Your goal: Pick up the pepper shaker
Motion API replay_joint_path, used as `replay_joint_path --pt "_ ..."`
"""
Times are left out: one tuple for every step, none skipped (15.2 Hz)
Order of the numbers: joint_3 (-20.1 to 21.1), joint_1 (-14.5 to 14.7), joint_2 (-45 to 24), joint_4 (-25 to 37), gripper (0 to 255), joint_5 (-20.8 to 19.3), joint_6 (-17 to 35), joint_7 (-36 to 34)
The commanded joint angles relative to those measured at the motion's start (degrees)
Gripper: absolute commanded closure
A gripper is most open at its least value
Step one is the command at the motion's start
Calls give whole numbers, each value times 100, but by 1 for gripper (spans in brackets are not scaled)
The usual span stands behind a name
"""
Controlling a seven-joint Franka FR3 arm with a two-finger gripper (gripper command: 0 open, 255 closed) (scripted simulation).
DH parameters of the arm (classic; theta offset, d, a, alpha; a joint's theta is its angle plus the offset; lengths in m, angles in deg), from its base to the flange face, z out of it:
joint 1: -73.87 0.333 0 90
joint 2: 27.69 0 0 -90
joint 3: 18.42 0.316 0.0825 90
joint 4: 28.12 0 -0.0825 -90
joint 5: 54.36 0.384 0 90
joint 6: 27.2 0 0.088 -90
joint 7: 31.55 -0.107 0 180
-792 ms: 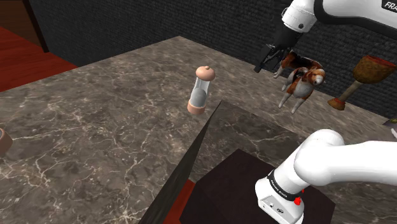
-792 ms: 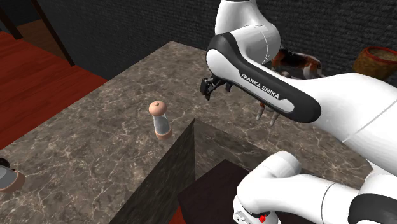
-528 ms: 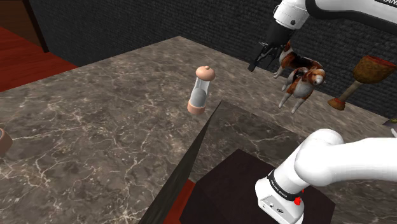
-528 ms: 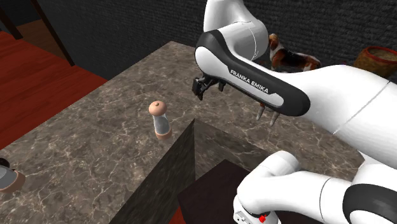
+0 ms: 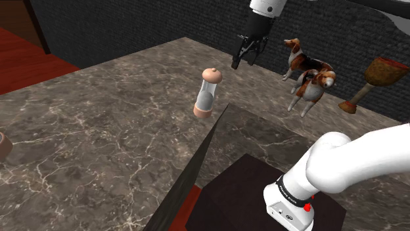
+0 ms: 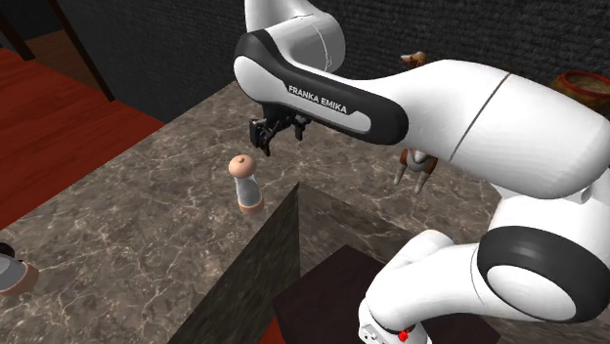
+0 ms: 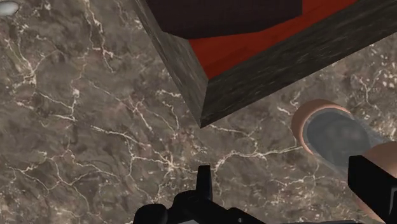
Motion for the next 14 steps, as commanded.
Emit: replay_joint_path --pt "158 86 -433 389 0 79 -97 -112" --pt "232 127 -637 588 0 109 -158 -166" --pt "307 166 -843 793 0 136 -222 -220" --pt "381 206 -1052 1005 0 159 -289 -276" --pt "454 248 -1264 1223 0 178 -361 -334" --pt "527 290 -1479 1450 0 193 -436 -393" --pt "599 335 -1698 1684 0 204 -516 -454" --pt "631 356 -1800 1794 0 207 -554 -482" --pt "630 358 -1778 1693 0 211 -474 -477" --pt "630 359 -1756 1591 0 215 -394 -472" --pt "630 360 -1739 1495 0 218 -315 -467" --pt "630 361 -1721 1399 0 221 -236 -462" --pt "631 362 -1705 1304 0 224 -157 -458" --pt "631 363 -1690 1211 0 227 -79 -454"
